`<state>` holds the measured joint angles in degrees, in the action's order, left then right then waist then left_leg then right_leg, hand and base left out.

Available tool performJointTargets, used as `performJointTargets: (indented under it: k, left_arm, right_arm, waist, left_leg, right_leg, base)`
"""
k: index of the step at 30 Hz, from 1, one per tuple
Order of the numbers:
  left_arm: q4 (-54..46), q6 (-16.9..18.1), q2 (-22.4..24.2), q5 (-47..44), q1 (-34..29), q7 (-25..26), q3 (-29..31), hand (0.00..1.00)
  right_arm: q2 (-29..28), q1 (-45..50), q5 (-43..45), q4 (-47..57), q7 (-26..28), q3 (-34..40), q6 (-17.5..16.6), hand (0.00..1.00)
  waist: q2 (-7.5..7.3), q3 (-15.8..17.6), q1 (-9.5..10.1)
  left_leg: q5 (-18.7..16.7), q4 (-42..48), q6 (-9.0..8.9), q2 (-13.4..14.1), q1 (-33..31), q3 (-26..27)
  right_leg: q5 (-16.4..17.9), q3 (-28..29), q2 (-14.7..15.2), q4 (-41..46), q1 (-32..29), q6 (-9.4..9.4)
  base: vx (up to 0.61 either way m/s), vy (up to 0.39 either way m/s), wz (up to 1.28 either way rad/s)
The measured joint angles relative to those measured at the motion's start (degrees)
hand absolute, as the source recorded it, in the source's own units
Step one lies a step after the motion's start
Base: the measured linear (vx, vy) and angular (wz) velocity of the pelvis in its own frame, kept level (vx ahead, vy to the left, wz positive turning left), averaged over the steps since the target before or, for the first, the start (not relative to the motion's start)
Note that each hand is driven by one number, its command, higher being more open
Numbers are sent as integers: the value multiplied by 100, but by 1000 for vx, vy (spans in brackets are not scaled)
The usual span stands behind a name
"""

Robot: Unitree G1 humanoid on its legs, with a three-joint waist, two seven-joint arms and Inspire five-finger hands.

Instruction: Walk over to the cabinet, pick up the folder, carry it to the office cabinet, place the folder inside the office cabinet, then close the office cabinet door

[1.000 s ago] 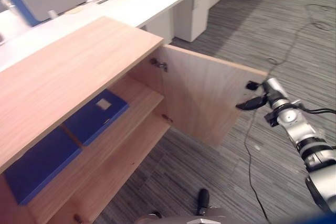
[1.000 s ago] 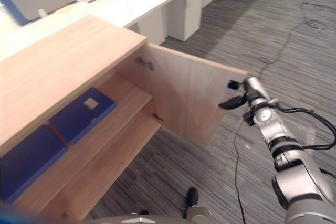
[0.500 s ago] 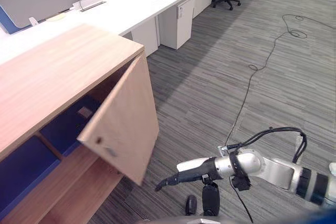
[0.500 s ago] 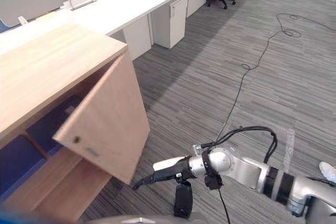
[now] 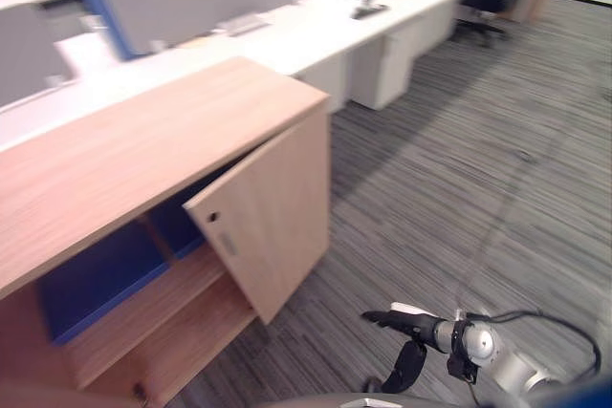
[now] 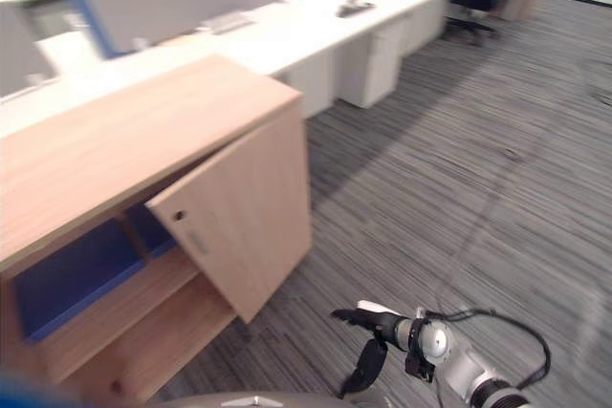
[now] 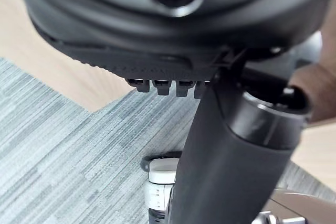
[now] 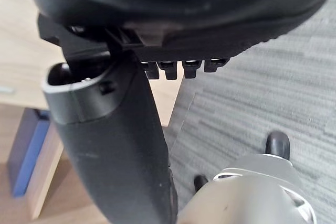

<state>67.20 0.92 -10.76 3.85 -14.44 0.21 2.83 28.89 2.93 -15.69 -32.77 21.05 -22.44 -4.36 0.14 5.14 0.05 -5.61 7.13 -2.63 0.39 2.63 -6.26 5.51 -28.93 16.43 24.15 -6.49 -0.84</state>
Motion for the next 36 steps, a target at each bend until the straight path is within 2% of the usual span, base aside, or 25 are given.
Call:
performJointTargets:
  k: [1, 2, 4, 5, 8, 9, 10, 11, 14, 16, 20, 21, 22, 23, 24, 26, 27, 28, 29, 30, 31, 32, 33, 35, 36]
  left_arm:
    - [0, -2, -2, -14, 0, 5, -13, 100]
    - [-5, -6, -8, -133, -4, 44, -43, 100]
    - [-55, -9, -14, -391, 7, 99, -23, 100]
    - [-95, -11, -31, -517, 6, 115, 19, 100]
    - [-397, -18, 0, -1087, 13, 112, 482, 100]
    - [-519, -16, 54, -1196, 13, 121, 700, 100]
    - [-760, -3, 196, -1410, 13, 159, 1117, 100]
    - [-928, 29, 315, -1529, 34, 200, 1462, 100]
    - [-1088, 84, 826, -1735, 213, 205, 1902, 100]
    - [-1112, 109, 945, -1918, 263, 170, 2080, 100]
    - [-1098, 112, 997, -2020, 129, 238, 2293, 100]
    - [-1100, 113, 983, -2025, 171, 237, 2340, 100]
    - [-1155, 132, 1022, -2039, 267, 253, 2453, 100]
    - [-1188, 166, 1081, -2075, 326, 270, 2543, 100]
    - [-1185, 218, 1177, -2242, 387, 279, 2605, 100]
    - [-1180, 253, 1213, -2350, 328, 336, 2501, 100]
    - [-1147, 291, 1201, -2340, 248, 342, 2164, 100]
    - [-1130, 289, 1161, -2339, 260, 341, 2065, 100]
    - [-1084, 303, 1001, -2329, 292, 309, 1733, 100]
    - [-1028, 325, 883, -2329, 405, 284, 1665, 100]
    - [-930, 326, 749, -2306, 460, 310, 1659, 100]
    - [-860, 307, 727, -2248, 362, 324, 1621, 100]
    - [-821, 284, 758, -2201, 359, 320, 1560, 100]
    - [-817, 252, 755, -2155, 352, 309, 1371, 100]
    - [-851, 252, 746, -2147, 332, 306, 1292, 100]
  right_arm:
    - [-123, 46, -46, -102, -68, 140, 15, 100]
    - [-662, 132, -279, -617, -445, 669, 124, 100]
    - [-1524, 105, -341, -1529, -959, 1445, 210, 100]
    - [-1825, 96, -296, -1873, -1122, 1803, 270, 100]
    - [-2237, 12, 87, -2660, -1623, 2637, 476, 100]
    - [-2251, 13, 161, -2696, -1730, 2709, 533, 100]
    - [-2283, 15, 259, -2812, -1882, 2836, 593, 100]
    - [-2308, 23, 365, -2884, -1959, 2938, 644, 100]
    - [-2323, 274, 731, -2961, -2123, 3374, 733, 100]
    - [-2365, 249, 956, -3020, -2169, 3527, 768, 100]
    - [-2477, 278, 1186, -2988, -2242, 3537, 721, 100]
    - [-2530, 255, 1235, -2982, -2263, 3627, 661, 100]
    - [-2597, 239, 1365, -2995, -2280, 3830, 631, 100]
    - [-2621, 204, 1370, -2988, -2287, 3928, 618, 100]
    - [-2587, 169, 1471, -2973, -2332, 4057, 566, 100]
    - [-2575, 199, 1612, -2973, -2370, 4274, 557, 100]
    - [-2477, 152, 1732, -2975, -2377, 4472, 553, 100]
    - [-2460, 135, 1768, -2989, -2378, 4519, 553, 100]
    - [-2463, 84, 1851, -3143, -2380, 4700, 573, 100]
    - [-2552, 28, 1870, -3251, -2382, 4781, 580, 100]
    - [-2696, 2, 1998, -3349, -2382, 4836, 547, 100]
    - [-2714, 8, 2104, -3338, -2370, 4927, 539, 100]
    - [-2694, -20, 2137, -3324, -2373, 5004, 538, 100]
    - [-2813, -58, 2277, -3316, -2350, 5049, 536, 100]
    - [-2826, -71, 2313, -3301, -2349, 5062, 534, 100]
  waist:
    - [-22, -14, 12]
    - [-81, -57, 57]
    - [-25, -62, 47]
    - [-45, -83, 42]
    - [-191, -63, 109]
    - [-183, -33, 167]
    - [-197, -3, 305]
    - [-186, 10, 353]
    - [-170, -74, 414]
    - [-149, -59, 455]
    - [-275, 33, 575]
    - [-293, 90, 559]
    - [-315, 143, 500]
    - [-347, 205, 477]
    - [-214, 316, 426]
    - [-85, 321, 431]
    - [182, 320, 399]
    - [190, 346, 370]
    - [213, 368, 259]
    - [-14, 385, 156]
    - [-194, 354, 113]
    - [-52, 292, 164]
    - [-27, 313, 145]
    - [-43, 303, 167]
    - [-21, 286, 156]
  left_leg:
    - [9, 7, 14, -65, -7, -112]
    - [37, 83, 80, -224, -111, -573]
    - [106, 134, 116, -341, -367, -1465]
    - [185, 151, 78, -419, -531, -1953]
    - [272, 446, -173, -833, -1092, -3270]
    - [279, 489, -202, -842, -1157, -3427]
    - [289, 457, -197, -799, -1204, -3653]
    - [310, 302, -250, -616, -1186, -3708]
    - [288, 1027, -607, -492, -1351, -3313]
    - [224, 683, -778, -211, -1423, -3203]
    - [457, 509, -752, -123, -1482, -3167]
    - [634, 525, -538, -150, -1618, -2694]
    - [611, 638, 19, 47, -1815, -1722]
    - [481, 862, 258, 263, -1981, -989]
    - [19, 2498, 210, 913, -2530, 621]
    - [-214, 3240, 308, 1160, -2469, 1321]
    - [-412, 3168, 440, 1205, -2381, 1833]
    - [-414, 3111, 448, 1153, -2373, 1882]
    - [-361, 2353, 483, 790, -2219, 1722]
    - [-81, 1906, 516, 447, -2092, 1639]
    - [-377, 1991, 594, 366, -1866, 2135]
    - [-785, 2128, 235, 533, -1477, 2278]
    - [-791, 1848, 437, 377, -1388, 2190]
    - [-42, 488, 556, -168, -830, 2024]
    - [127, 174, 575, -239, -708, 1979]
  right_leg:
    - [53, 29, 106, 176, -48, 3]
    - [-1, 602, 292, 794, -260, 84]
    - [4, 2070, -95, 877, -290, 181]
    - [253, 2845, -400, 680, -202, 238]
    - [990, 4785, -944, -313, 467, -24]
    - [1058, 4843, -993, -423, 565, -137]
    - [1207, 4659, -1052, -589, 724, -393]
    - [1223, 4235, -1117, -634, 859, -408]
    - [1244, 3202, -1209, -768, 1147, -240]
    - [1199, 2879, -1352, -813, 1051, -171]
    - [1146, 2664, -1432, -954, 1161, -152]
    - [1146, 2480, -1376, -976, 1210, -151]
    - [1114, 2219, -1329, -1047, 1222, -114]
    - [1109, 2087, -1321, -1081, 1280, -109]
    - [1109, 1683, -1293, -1110, 1456, -109]
    - [1113, 1341, -1196, -1067, 1591, -121]
    - [1168, 968, -1203, -823, 1615, -215]
    - [1176, 904, -1177, -755, 1591, -212]
    - [1310, 782, -1083, -721, 1470, -99]
    - [1246, 817, -1009, -1146, 1495, -31]
    - [875, 606, -844, -1595, 1671, -343]
    - [842, 372, -839, -1629, 1801, -387]
    - [830, 277, -809, -1622, 1836, -378]
    - [526, 37, -551, -1635, 1857, -335]
    - [440, 27, -534, -1649, 1853, -339]
  base:
    - [-40, 56, 230]
    - [-14, -42, 218]
    - [0, -92, 241]
    - [3, -164, 172]
    - [30, -248, 239]
    - [-34, -340, 197]
    - [-97, -381, 170]
    - [-112, -384, 170]
    - [-44, -250, 171]
    - [-20, -115, 88]
    - [28, -47, 34]
    - [23, -18, 72]
    - [-7, -30, 85]
    - [-14, -42, 113]
    - [16, -44, 82]
    - [155, 45, 95]
    - [183, 88, 109]
    - [152, 110, 161]
    - [8, 32, 156]
    - [38, 51, 206]
    - [41, 18, 148]
    - [105, 55, 115]
    - [116, 91, 74]
    - [99, 79, 62]
    - [92, 35, 41]
